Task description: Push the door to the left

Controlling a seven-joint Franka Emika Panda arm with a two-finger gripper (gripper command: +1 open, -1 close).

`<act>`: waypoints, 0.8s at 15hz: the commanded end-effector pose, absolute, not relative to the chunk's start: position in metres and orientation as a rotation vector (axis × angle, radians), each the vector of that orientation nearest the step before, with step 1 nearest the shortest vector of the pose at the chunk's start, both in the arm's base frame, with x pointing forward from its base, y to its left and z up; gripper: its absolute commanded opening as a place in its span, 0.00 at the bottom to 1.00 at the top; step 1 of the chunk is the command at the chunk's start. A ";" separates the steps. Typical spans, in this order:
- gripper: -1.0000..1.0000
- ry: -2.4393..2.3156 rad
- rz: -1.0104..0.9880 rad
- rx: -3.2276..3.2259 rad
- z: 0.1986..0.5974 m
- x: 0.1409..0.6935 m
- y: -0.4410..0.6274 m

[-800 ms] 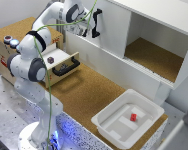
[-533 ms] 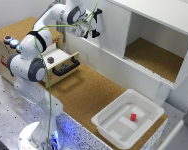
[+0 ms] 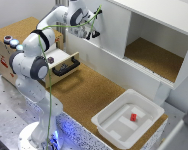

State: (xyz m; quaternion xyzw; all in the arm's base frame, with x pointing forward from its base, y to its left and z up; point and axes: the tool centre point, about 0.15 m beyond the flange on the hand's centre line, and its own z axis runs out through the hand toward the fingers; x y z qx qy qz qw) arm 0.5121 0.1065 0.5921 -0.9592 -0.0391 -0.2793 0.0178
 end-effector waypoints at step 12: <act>0.00 -0.028 -0.872 -3.105 0.597 0.566 0.117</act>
